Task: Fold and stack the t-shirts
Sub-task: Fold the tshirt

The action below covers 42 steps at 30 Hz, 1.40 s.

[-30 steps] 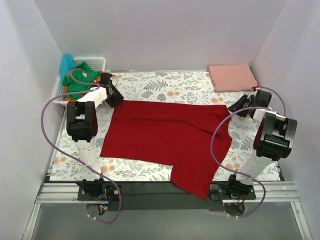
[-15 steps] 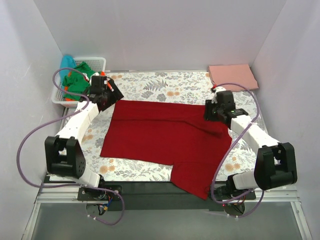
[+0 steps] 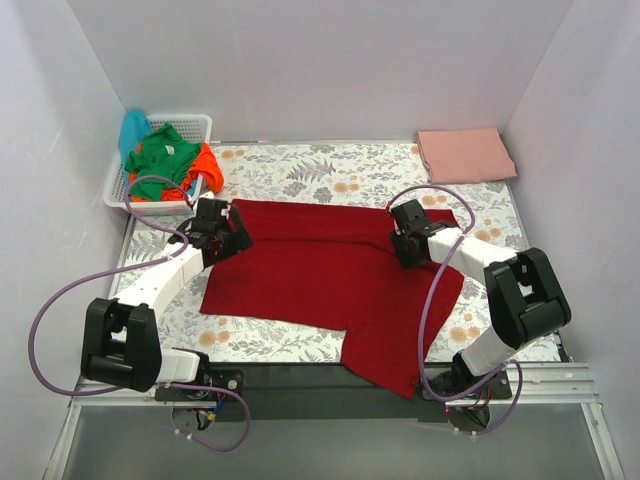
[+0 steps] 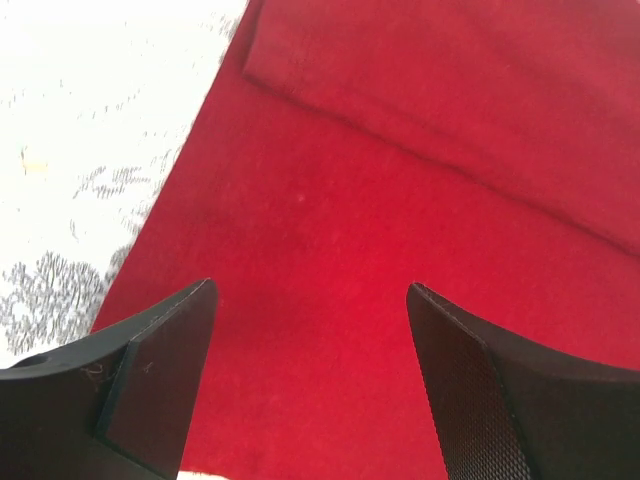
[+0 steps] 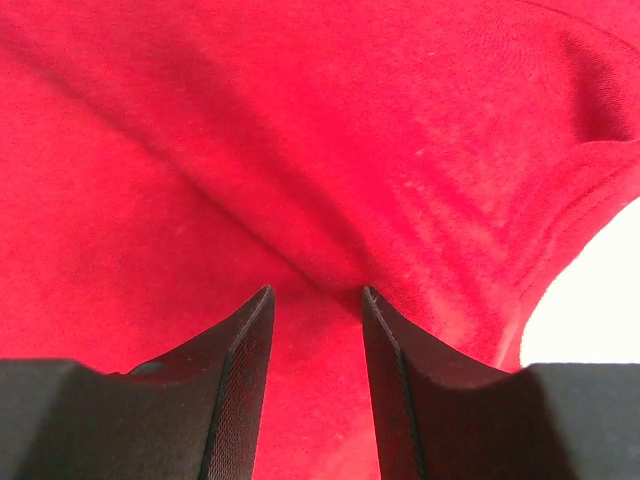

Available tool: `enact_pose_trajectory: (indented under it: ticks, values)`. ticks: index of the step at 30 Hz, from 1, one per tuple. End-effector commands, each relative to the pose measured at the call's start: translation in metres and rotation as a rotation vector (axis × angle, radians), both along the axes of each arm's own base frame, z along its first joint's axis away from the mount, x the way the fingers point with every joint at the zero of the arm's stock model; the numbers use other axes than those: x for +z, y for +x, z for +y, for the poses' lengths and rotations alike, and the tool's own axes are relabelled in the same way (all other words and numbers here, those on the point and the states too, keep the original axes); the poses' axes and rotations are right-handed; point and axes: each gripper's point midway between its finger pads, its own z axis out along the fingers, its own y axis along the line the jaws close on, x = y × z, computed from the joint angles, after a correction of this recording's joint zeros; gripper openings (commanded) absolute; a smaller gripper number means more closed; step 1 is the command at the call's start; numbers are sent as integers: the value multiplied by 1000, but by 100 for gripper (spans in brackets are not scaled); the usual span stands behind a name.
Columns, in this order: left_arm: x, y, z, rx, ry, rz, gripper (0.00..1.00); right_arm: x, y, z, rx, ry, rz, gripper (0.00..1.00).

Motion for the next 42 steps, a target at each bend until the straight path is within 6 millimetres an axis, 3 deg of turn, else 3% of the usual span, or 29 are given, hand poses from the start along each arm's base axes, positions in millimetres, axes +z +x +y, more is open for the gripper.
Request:
enact_pose_trajectory:
  ticks: [1, 12, 15, 20, 29, 42]
  values:
    - [28, 19, -1, -17, 16, -130, 76, 16, 26, -4, 9, -71, -78, 47]
    - [29, 20, 4, -14, 38, -140, 76, 7, 36, -6, 21, -117, -72, 36]
    - [29, 20, 2, -19, 35, -138, 76, 4, 35, -6, 28, -120, -61, 27]
    - [28, 20, 2, -21, 33, -136, 76, 3, 32, -5, 42, -115, -55, 1]
    - [26, 21, 1, -24, 31, -128, 76, 41, 26, 18, 65, 32, -62, 1]
    - [22, 20, 0, -32, 32, -115, 76, 58, -10, 46, -39, 215, 158, 1]
